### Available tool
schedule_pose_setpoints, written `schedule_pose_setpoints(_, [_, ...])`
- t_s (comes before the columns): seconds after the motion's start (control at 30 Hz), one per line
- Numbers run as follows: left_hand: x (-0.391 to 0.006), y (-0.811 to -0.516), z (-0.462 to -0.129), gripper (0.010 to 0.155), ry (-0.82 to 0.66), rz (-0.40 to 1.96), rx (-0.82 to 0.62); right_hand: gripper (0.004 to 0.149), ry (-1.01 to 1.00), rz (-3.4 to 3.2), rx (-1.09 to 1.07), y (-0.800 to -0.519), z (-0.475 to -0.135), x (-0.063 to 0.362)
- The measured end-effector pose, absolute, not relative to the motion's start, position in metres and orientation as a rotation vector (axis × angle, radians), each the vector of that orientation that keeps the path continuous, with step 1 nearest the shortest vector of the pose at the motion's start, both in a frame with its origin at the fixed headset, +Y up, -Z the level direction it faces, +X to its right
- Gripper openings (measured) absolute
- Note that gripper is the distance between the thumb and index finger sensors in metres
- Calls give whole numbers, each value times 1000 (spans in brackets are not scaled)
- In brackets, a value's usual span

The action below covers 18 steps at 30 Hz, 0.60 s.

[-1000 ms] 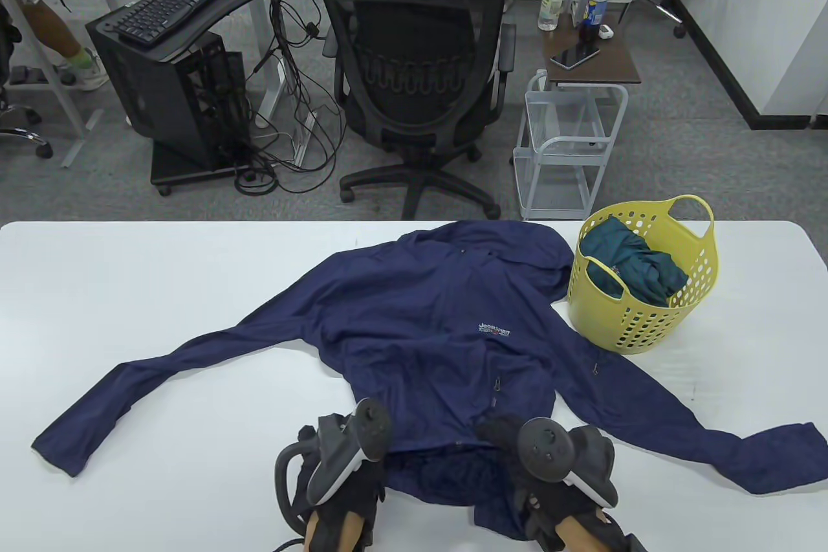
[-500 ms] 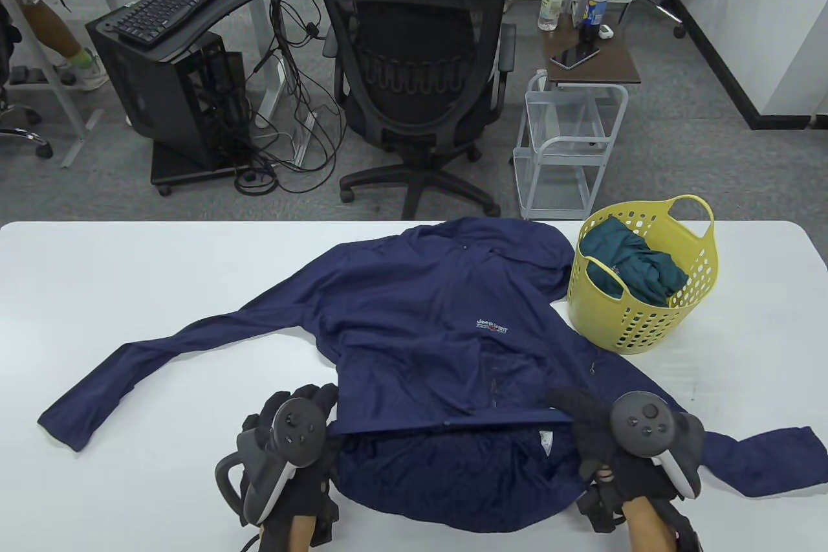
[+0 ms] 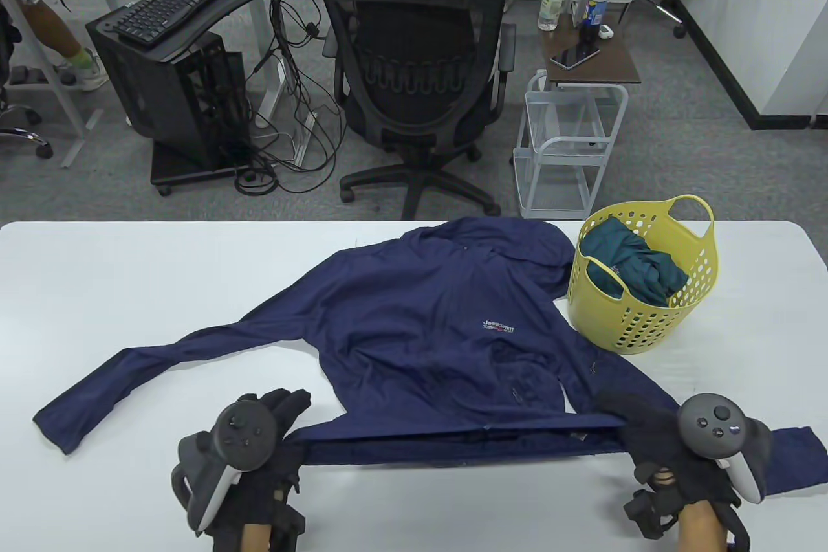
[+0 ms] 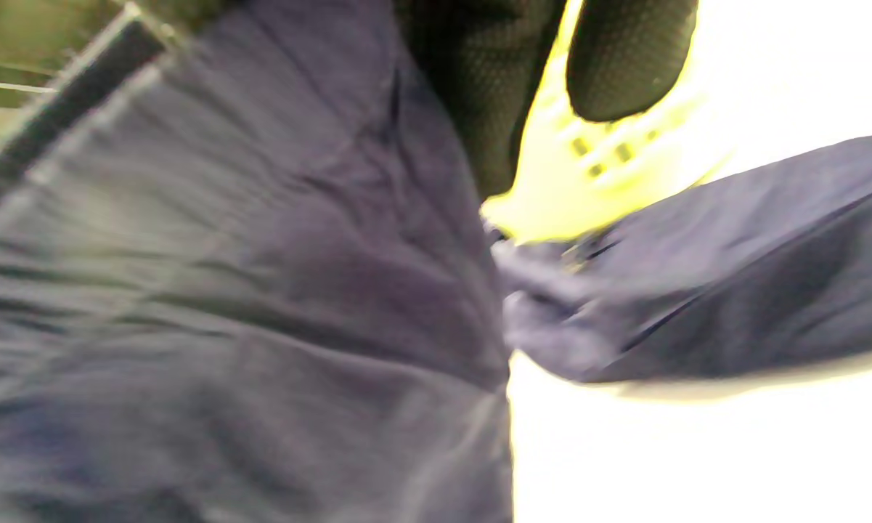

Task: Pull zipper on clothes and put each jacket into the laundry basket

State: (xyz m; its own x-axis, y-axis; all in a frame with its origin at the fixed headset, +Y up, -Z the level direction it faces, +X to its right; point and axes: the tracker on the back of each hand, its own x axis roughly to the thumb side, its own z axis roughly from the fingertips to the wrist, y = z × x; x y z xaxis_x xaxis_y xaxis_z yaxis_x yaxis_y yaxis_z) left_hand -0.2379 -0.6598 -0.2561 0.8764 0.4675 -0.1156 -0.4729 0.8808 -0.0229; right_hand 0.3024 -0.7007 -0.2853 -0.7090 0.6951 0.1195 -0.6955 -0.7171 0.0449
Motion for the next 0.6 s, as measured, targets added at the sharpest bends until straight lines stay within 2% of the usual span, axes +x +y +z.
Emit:
schedule_pose_setpoints(0.13, [-246,-674,-261,49,-192,813,-287,48,306,2031,457,-703,-285,291])
schedule_pose_setpoints(0.2, [-244,-673,-259,53,-317,920,-316,51,377,1860,574,-703,-283,289])
schedule_pose_setpoints(0.3, [-237,-668,-257,64,-430,1001,-313,53,352,1740,653,-700,-282,288])
schedule_pose_setpoints(0.4, [-227,-670,-261,70,-355,944,-325,51,333,1712,566,-704,-286,286])
schedule_pose_setpoints(0.53, [-195,-691,-278,62,-80,584,-357,46,224,2268,224,-722,-297,260])
schedule_pose_setpoints(0.6, [-178,-706,-289,58,-28,433,-371,47,210,2567,179,-735,-302,238])
